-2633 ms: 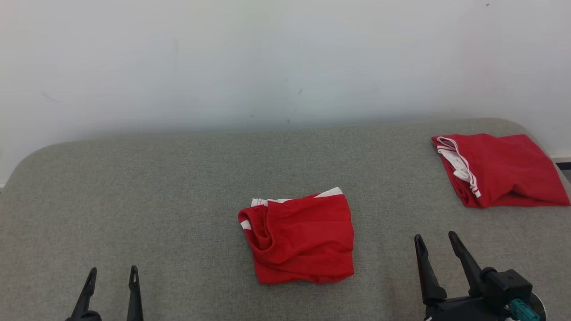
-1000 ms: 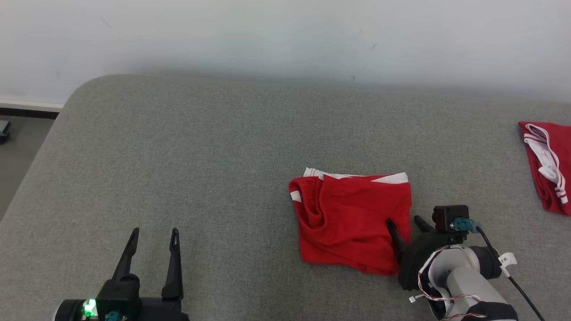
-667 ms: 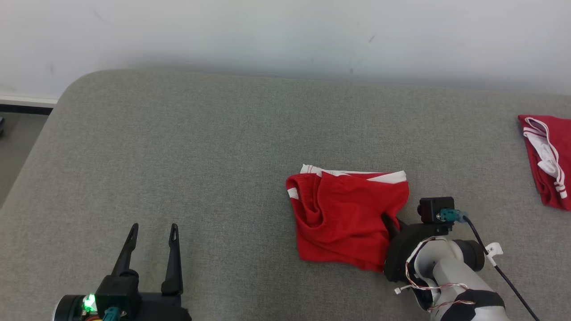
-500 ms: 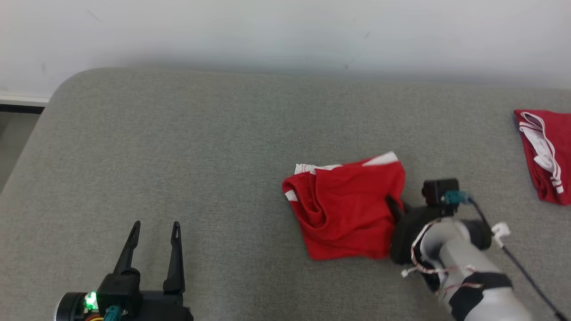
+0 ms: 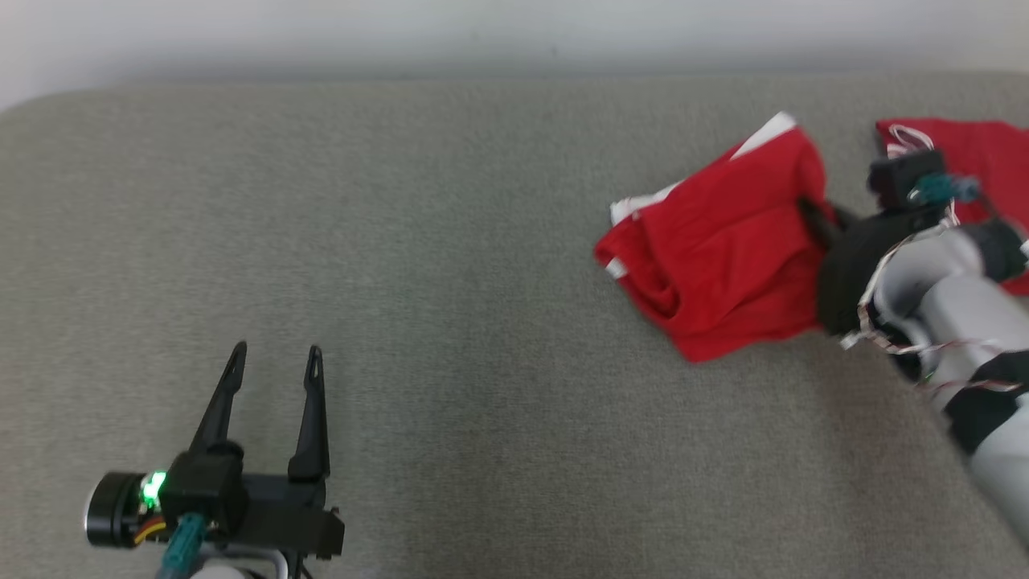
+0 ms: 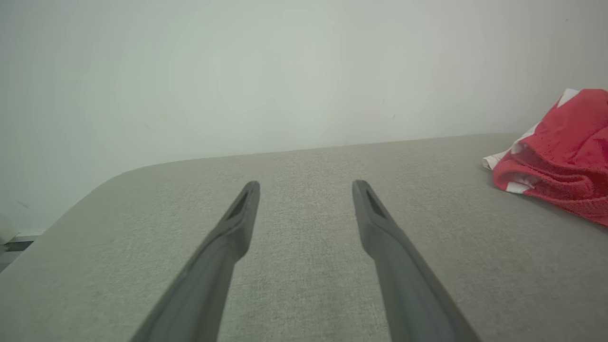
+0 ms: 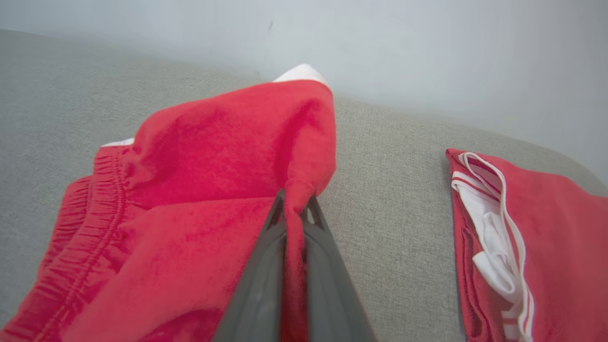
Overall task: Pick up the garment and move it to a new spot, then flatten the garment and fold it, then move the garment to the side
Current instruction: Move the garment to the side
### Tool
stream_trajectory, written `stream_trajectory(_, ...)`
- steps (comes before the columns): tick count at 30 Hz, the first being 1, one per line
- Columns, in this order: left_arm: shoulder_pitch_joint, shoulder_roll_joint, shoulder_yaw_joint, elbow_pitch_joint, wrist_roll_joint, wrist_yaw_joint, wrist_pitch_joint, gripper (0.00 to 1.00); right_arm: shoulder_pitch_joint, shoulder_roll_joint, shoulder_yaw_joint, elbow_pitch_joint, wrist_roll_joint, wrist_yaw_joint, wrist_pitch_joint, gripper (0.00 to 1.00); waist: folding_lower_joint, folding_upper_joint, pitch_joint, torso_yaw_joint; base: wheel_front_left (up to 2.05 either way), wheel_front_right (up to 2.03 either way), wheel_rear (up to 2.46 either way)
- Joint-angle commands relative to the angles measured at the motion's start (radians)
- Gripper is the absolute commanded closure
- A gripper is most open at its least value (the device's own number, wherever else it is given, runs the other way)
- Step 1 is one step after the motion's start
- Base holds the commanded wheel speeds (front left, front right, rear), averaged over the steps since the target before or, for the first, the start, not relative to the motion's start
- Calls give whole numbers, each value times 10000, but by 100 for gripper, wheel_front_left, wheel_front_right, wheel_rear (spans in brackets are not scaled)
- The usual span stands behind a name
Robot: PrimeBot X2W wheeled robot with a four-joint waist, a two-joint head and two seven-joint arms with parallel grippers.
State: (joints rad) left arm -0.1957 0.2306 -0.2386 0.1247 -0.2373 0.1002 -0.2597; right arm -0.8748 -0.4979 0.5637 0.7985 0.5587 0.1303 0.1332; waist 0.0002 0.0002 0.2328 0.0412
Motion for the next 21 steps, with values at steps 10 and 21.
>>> stream_trajectory(10,-1000,486,-22,-669,349,-125,100,0,-1892,-2233,857,-67,731,1,380,100,-2,-2,2119,-1190,0,0,0)
stream_trajectory(21,-919,1160,196,-2063,586,133,751,0,-3461,-3745,1562,456,726,0,547,100,-2,-2,2863,-1574,0,0,0)
